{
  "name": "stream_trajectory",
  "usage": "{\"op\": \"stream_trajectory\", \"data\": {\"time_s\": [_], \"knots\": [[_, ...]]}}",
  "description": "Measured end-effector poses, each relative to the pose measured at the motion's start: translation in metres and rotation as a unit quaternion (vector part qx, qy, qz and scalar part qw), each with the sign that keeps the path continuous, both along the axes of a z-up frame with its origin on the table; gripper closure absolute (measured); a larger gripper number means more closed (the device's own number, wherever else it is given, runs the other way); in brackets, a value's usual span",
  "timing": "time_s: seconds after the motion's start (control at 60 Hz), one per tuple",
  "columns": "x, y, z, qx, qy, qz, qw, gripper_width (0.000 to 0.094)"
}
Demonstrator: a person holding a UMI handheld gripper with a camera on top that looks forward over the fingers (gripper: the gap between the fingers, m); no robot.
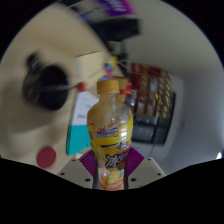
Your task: Pour water
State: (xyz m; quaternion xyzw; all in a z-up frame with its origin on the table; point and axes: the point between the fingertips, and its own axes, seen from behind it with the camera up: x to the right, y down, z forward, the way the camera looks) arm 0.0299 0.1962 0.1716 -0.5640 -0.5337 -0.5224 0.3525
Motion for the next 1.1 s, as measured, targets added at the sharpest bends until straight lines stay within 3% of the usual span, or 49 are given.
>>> {"op": "stream_trajectory", "data": {"time_s": [0.05, 0.083, 0.15, 0.233, 0.317, 0.333, 0.367, 0.433, 0.533, 0.6, 0.75, 0.883, 0.95, 1.033, 1.1], "knots": [[-0.003, -0.006, 0.004, 0.032, 0.152, -0.020, 0.988, 0.0594], [0.002, -0.006, 0.003, 0.031, 0.251, -0.026, 0.967, 0.0592], [0.000, -0.005, -0.009, 0.072, 0.423, -0.062, 0.901, 0.0592], [0.005, -0.007, -0.007, 0.098, 0.562, -0.062, 0.819, 0.0591], [0.023, -0.011, -0.013, 0.103, 0.636, -0.079, 0.760, 0.0591], [0.019, -0.005, -0.039, 0.114, 0.654, -0.076, 0.744, 0.0591], [0.039, -0.012, -0.027, 0.100, 0.670, -0.092, 0.730, 0.0591], [0.042, -0.002, -0.073, 0.100, 0.701, -0.112, 0.697, 0.0591], [0.057, -0.003, -0.095, 0.094, 0.733, -0.129, 0.661, 0.0579], [0.070, -0.011, -0.110, 0.075, 0.746, -0.135, 0.648, 0.0568], [0.063, -0.012, -0.104, 0.096, 0.754, -0.074, 0.645, 0.0558], [0.068, -0.018, -0.102, 0.098, 0.753, -0.069, 0.647, 0.0513], [0.068, -0.017, -0.106, 0.087, 0.747, -0.090, 0.653, 0.0432], [0.067, -0.032, -0.138, 0.019, 0.727, -0.154, 0.669, 0.0281], [0.063, -0.049, -0.139, -0.009, 0.732, -0.161, 0.662, 0.0150]]}}
